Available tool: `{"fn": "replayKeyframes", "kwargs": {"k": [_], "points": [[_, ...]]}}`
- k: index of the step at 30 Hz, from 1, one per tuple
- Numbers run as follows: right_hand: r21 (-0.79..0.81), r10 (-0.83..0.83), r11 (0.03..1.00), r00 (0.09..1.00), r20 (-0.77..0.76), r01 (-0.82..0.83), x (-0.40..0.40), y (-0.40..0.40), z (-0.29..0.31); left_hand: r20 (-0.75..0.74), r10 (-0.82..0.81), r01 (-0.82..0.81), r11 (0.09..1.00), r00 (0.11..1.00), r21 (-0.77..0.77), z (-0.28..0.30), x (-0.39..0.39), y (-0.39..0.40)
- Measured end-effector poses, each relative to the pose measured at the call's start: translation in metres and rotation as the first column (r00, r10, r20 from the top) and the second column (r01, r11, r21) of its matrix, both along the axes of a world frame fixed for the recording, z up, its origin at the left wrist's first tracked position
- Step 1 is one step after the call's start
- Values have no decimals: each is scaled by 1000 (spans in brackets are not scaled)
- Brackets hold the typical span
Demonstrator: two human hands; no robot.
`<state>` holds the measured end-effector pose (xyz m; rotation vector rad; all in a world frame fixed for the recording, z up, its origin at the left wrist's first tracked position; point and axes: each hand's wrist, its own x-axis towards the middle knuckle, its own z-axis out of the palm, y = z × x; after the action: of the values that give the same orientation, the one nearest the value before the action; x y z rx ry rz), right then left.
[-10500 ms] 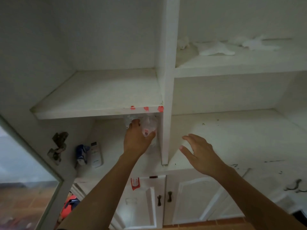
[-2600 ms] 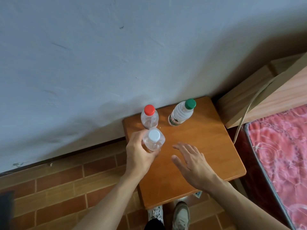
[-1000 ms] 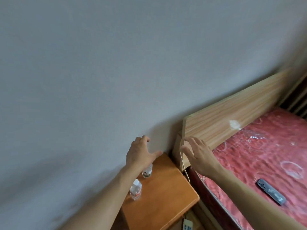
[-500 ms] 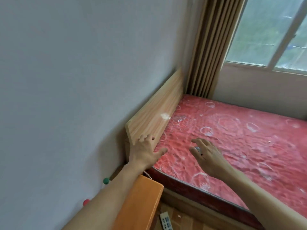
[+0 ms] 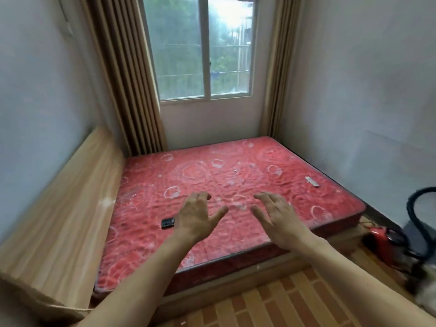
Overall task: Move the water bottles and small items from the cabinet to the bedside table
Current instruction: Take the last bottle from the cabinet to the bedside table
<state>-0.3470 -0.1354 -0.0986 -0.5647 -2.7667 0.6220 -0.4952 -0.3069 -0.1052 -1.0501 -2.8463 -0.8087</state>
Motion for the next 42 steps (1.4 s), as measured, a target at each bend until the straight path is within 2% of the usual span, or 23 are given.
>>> {"fn": "replayKeyframes", "kwargs": {"k": [5, 10, 14, 20, 30, 36, 39, 42], "points": [[-11, -180, 984, 983, -47, 179, 114, 89, 16, -35, -201, 199, 979, 979, -52, 18, 81, 124], [4, -368, 930, 928, -54, 368, 229, 169, 21, -79, -395, 390, 918, 916, -66, 28, 173, 239], [12, -530, 847, 846, -65, 531, 309, 208, 22, -61, -548, 546, 837, 834, -49, 26, 240, 313], [36, -732, 678, 679, -53, 734, 398, 241, 28, -86, -744, 745, 666, 662, -27, 29, 321, 406], [64, -925, 374, 377, -43, 925, 467, 281, 49, -79, -928, 932, 362, 363, 26, 43, 396, 531], [42, -964, 262, 264, -45, 964, 490, 291, 39, -62, -960, 958, 266, 274, 105, 38, 427, 575], [45, -973, 227, 229, -39, 973, 501, 299, 32, -55, -975, 974, 213, 217, 73, 29, 444, 589], [28, -979, 193, 195, -64, 981, 517, 314, 26, -45, -979, 978, 197, 200, 65, 24, 462, 612]]}}
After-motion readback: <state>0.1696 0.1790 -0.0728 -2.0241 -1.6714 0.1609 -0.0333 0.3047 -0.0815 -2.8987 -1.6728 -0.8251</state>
